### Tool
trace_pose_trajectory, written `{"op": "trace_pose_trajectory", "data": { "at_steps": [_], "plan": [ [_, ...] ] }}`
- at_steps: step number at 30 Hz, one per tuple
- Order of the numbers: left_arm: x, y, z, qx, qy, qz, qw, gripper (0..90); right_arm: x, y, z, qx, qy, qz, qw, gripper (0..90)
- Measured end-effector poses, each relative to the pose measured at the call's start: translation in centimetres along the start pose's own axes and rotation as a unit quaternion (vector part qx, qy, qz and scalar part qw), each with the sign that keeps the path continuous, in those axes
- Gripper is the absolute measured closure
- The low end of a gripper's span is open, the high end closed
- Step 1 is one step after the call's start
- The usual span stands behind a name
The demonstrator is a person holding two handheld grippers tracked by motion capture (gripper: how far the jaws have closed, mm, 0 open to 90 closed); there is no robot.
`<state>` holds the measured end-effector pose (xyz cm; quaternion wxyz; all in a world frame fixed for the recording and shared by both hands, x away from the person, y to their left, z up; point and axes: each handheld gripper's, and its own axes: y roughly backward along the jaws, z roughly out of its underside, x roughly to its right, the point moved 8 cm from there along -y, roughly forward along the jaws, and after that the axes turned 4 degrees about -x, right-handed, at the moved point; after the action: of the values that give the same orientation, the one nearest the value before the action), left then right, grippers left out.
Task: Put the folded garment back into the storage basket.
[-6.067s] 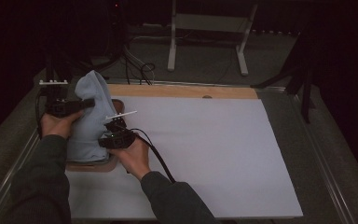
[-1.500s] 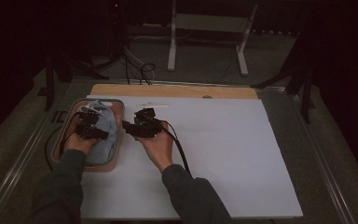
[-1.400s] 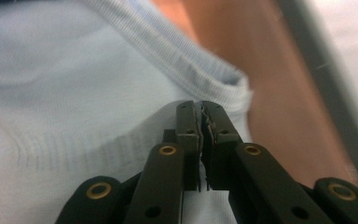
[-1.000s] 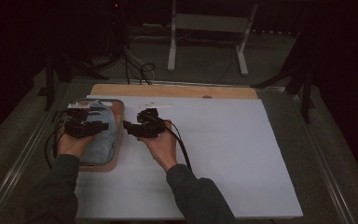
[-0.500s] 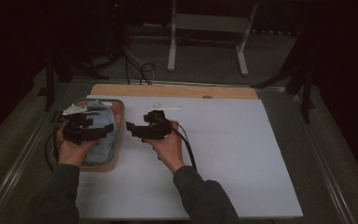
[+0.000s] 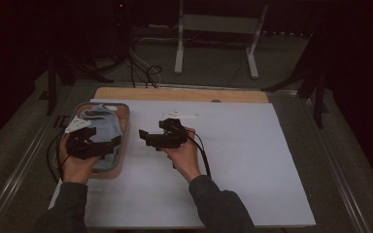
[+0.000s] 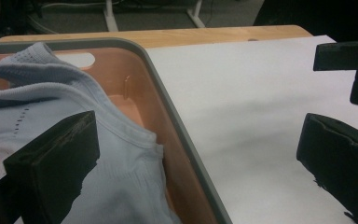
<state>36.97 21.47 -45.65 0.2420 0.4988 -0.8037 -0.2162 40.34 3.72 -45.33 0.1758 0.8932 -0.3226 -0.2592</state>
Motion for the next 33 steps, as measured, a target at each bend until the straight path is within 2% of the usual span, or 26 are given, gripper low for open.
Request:
{"op": "trace_pose_trajectory", "data": {
  "at_steps": [5, 10, 13, 25, 33],
  "plan": [
    [0.3, 0.2, 0.6, 0.005, -0.006, -0.003, 1.0000, 0.6, 0.4, 0.5, 0.2, 0.003, 0.000, 0.004, 1.0000, 15.1],
    [0.8, 0.5, 1.3, 0.010, -0.018, -0.004, 0.9998, 0.6, 0.6, 1.3, 0.5, 0.005, 0.015, 0.009, 0.9998, 14.3],
    [1.2, 0.5, 1.7, 0.012, -0.024, 0.003, 0.9996, 0.6, 0.8, 1.6, 0.7, 0.006, 0.021, 0.012, 0.9997, 14.2],
    [1.4, 0.4, 2.3, 0.017, -0.022, 0.007, 0.9996, 0.6, 1.7, 2.9, 1.1, 0.012, 0.029, 0.021, 0.9993, 14.1],
    [1.8, 0.7, 2.6, 0.023, -0.023, 0.011, 0.9994, 0.6, 2.5, 4.9, 1.7, 0.020, 0.041, 0.030, 0.9985, 13.6]
  ]
}}
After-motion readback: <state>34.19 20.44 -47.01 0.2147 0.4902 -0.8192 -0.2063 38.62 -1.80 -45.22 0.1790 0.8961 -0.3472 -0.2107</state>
